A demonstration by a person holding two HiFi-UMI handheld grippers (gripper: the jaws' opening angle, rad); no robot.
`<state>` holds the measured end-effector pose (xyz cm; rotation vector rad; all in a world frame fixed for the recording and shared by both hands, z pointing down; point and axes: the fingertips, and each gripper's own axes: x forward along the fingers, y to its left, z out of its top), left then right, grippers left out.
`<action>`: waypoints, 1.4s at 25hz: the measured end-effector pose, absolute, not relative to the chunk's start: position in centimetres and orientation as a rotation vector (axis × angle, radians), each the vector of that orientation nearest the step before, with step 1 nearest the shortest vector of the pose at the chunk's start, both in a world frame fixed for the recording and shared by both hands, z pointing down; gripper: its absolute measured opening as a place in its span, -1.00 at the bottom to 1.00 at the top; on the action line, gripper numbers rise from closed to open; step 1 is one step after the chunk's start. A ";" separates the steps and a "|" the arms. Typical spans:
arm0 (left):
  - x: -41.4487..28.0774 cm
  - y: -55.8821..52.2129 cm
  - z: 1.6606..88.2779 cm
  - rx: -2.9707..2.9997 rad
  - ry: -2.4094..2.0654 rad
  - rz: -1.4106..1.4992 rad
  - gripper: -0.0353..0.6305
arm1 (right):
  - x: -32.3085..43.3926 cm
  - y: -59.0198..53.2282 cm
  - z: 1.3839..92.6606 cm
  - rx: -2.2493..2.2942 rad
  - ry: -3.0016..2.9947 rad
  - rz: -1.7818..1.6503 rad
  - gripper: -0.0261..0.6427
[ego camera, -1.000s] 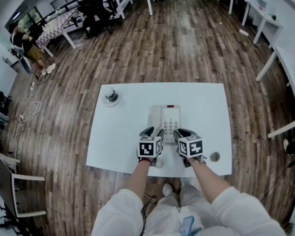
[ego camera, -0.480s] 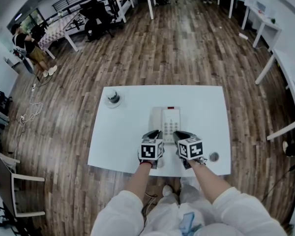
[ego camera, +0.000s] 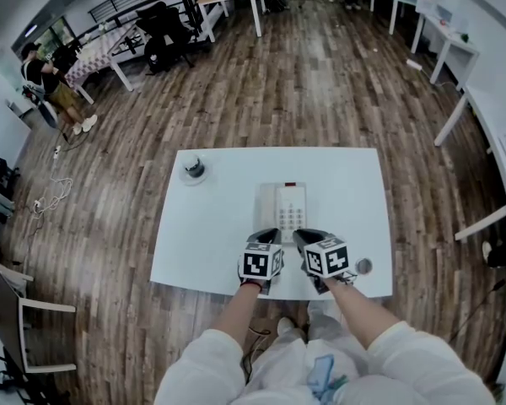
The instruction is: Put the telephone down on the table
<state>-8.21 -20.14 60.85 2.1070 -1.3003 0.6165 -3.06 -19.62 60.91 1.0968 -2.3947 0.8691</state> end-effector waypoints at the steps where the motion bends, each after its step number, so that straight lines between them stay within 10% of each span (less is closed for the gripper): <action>1: -8.0 -19.9 60.8 2.111 -1.294 0.617 -0.88 | -3.0 -19.4 60.8 1.090 -2.397 0.867 -0.78; 35: -3.4 -10.4 57.2 2.226 -1.160 0.518 -0.88 | 0.9 -10.7 57.4 0.970 -2.493 0.839 -0.78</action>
